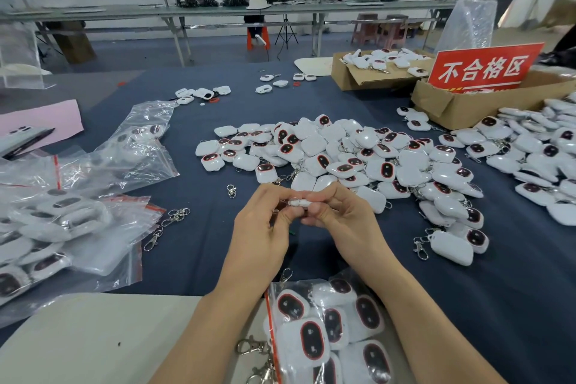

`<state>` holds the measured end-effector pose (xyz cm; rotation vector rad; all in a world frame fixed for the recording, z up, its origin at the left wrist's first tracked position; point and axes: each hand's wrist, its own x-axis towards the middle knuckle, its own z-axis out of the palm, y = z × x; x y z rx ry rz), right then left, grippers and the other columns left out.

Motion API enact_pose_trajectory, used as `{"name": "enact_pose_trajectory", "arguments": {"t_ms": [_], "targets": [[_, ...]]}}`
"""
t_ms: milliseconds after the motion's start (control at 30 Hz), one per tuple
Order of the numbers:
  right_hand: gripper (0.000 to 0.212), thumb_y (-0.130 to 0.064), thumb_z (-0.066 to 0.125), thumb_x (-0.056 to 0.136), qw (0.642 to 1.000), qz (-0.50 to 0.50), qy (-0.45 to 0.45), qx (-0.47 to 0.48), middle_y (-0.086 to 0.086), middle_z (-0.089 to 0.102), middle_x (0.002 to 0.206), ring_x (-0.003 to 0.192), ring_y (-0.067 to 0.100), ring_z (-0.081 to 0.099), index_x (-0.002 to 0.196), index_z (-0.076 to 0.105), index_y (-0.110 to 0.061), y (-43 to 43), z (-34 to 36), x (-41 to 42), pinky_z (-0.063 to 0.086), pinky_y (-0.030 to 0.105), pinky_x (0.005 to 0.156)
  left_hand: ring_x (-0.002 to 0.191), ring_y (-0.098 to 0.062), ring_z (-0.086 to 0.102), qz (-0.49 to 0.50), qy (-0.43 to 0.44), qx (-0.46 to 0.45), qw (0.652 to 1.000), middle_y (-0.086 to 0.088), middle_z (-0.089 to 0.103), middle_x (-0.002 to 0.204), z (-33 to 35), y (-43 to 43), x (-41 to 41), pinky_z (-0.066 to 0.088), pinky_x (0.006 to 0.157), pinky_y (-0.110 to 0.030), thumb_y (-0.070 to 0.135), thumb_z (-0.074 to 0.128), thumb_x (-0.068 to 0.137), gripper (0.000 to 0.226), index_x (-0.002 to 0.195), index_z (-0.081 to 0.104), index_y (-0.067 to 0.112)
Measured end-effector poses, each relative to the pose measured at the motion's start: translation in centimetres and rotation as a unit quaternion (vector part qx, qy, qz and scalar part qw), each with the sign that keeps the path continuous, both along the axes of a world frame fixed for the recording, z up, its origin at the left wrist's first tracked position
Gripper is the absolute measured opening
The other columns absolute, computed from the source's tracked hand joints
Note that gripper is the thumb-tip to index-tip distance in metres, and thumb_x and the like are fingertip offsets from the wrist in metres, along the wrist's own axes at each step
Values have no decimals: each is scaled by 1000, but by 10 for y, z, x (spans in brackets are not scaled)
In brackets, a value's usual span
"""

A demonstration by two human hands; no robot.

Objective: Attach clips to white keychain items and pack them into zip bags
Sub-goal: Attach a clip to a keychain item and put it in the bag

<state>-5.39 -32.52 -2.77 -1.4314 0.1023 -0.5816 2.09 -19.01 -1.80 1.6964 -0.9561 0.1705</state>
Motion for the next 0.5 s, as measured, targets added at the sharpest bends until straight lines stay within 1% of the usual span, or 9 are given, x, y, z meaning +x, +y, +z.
{"name": "enact_pose_trajectory", "arguments": {"t_ms": [67, 200, 267, 333, 400, 500], "targets": [[1, -12, 64, 89, 1000, -1, -1, 8, -3, 78, 90, 88, 12, 74, 89, 65, -11, 0, -1, 0, 60, 25, 77, 97, -4, 64, 0, 0, -2, 1000, 20, 64, 98, 1, -1, 0, 43, 76, -7, 6, 66, 95, 46, 95, 61, 52], [5, -14, 64, 87, 1000, -3, 3, 10, -4, 78, 90, 87, 12, 74, 89, 64, -10, 1, 1, 0, 60, 25, 76, 93, -3, 64, 4, 3, 2, 1000, 20, 66, 95, 1, -1, 0, 43, 73, -6, 8, 67, 94, 44, 93, 60, 51], [6, -15, 64, 87, 1000, -7, 5, 6, -3, 78, 90, 88, 12, 74, 89, 65, -10, 2, 2, 0, 60, 25, 77, 92, -2, 64, 4, 9, 2, 1000, 20, 67, 94, -1, 0, 0, 43, 73, -6, 9, 67, 94, 40, 93, 61, 48], [4, -14, 64, 89, 1000, -16, 6, 0, -3, 78, 92, 88, 12, 74, 90, 66, -11, 1, 2, 0, 60, 25, 78, 92, -2, 65, 0, 22, 6, 1000, 19, 67, 95, -3, -1, 0, 45, 74, -8, 12, 66, 96, 30, 97, 62, 42], [4, -12, 64, 92, 999, -29, 11, -8, -3, 78, 94, 90, 12, 74, 92, 68, -13, 2, 2, 0, 59, 24, 78, 96, -4, 65, -8, 37, 15, 999, 17, 67, 99, -6, -2, 1, 49, 78, -14, 15, 64, 98, 19, 105, 63, 32], [12, -11, 61, 97, 998, -47, 24, -38, -7, 78, 96, 94, 10, 73, 93, 69, -19, 1, 1, 0, 58, 23, 80, 104, -5, 64, -27, 32, 23, 999, 18, 65, 107, -7, -3, 3, 50, 86, -16, 16, 62, 100, 21, 111, 61, 33]]}}
